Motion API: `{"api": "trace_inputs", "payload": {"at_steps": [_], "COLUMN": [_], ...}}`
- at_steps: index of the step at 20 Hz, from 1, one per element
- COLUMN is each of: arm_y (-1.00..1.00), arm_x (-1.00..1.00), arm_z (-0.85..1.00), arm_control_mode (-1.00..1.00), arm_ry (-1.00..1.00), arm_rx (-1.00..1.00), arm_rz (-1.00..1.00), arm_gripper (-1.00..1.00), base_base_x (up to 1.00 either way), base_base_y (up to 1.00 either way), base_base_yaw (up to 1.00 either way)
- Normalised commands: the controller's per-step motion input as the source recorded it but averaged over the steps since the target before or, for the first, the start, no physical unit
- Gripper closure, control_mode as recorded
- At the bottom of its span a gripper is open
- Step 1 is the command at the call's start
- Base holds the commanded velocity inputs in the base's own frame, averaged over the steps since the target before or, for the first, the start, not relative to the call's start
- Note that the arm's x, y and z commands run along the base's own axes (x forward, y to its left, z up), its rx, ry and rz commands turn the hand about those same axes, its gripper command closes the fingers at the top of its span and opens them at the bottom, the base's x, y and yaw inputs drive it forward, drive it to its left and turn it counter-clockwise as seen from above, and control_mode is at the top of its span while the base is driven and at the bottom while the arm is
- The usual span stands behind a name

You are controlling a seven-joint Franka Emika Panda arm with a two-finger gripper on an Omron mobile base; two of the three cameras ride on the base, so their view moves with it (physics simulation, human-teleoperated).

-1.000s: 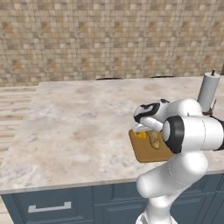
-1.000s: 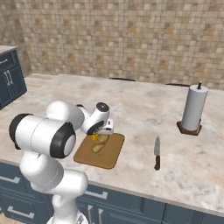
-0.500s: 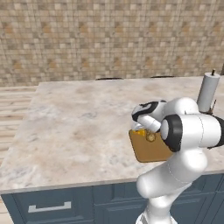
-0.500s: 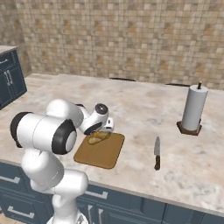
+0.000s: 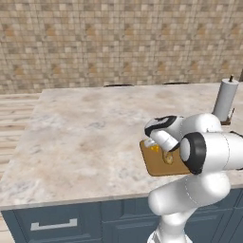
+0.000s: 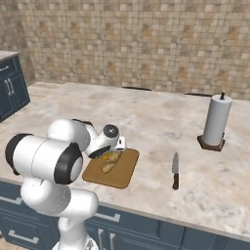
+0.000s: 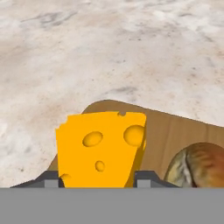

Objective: Retrieve the sausage and cheese from the fridge and place them on the cutting board on the counter.

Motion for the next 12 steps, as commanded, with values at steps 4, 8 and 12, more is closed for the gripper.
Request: {"api": "trace_inputs", "payload": {"at_steps": [4,8,12], "arm_y": [0.01,0.02,0.0], "arm_x": [0.11,0.15,0.01], "arm_z": [-0.04,-0.02,-0.13], "arm_control_mode": [-1.0,-1.0,-1.0], "arm_ry": [-0.02,-0.03,-0.01], "arm_rx": [0.0,0.0,0.0], "arm_rz": [0.0,0.0,0.0], "arm_gripper": [1.0,1.0,1.0], "base_base_x": [0.0,0.0,0.0], "base_base_y": [0.0,0.0,0.0], "base_base_yaw": [0.0,0.0,0.0]}}
